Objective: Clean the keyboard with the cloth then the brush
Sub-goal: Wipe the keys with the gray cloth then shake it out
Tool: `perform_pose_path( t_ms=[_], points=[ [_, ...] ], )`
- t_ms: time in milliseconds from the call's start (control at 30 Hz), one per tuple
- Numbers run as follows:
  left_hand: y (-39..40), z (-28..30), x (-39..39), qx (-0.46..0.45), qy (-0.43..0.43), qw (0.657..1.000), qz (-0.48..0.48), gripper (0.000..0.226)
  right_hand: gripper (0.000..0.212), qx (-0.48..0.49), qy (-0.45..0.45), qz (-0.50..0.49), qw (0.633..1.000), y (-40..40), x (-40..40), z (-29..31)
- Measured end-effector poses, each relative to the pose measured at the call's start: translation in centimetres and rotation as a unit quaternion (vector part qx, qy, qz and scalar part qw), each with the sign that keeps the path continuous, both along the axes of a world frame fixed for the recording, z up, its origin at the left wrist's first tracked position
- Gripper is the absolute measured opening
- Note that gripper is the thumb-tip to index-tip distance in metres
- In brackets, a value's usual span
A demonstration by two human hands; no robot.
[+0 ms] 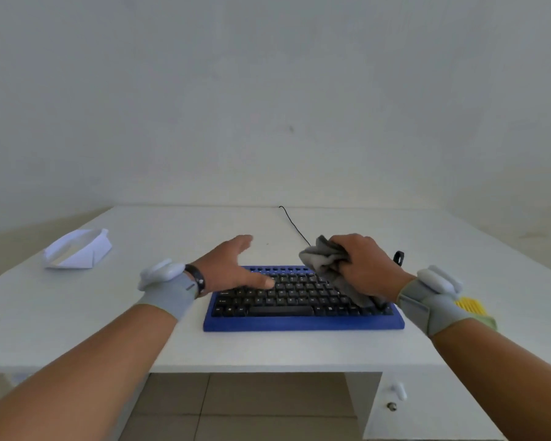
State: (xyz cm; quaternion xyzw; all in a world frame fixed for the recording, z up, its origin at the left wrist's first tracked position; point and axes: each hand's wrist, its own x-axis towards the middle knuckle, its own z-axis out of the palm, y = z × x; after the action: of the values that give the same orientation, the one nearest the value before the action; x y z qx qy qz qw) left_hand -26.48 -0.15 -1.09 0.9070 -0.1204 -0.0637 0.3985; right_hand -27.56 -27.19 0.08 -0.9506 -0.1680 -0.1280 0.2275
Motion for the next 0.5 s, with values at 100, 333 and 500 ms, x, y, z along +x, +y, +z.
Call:
perform_pose_path(
  t_ms=[100, 333, 500],
  points=[
    [-3.7, 0.3, -0.1, -0.109, -0.034, 0.993, 0.015, 0.061, 0.015, 0.054, -0.033, 0.006, 0.998, 0.8, 0.1, 1.2],
    [-9.2, 1.8, -0.8, -0.337, 0.057, 0.939, 0.037, 0.055, 0.011, 0.172, -0.032, -0.060, 0.983, 1.7, 0.3, 1.8],
    [-10.5, 2.4, -0.1, -0.341, 0.055, 0.933, 0.103, 0.055, 0.032, 0.255, 0.045, -0.033, 0.965, 1.2, -0.5, 1.6]
  ],
)
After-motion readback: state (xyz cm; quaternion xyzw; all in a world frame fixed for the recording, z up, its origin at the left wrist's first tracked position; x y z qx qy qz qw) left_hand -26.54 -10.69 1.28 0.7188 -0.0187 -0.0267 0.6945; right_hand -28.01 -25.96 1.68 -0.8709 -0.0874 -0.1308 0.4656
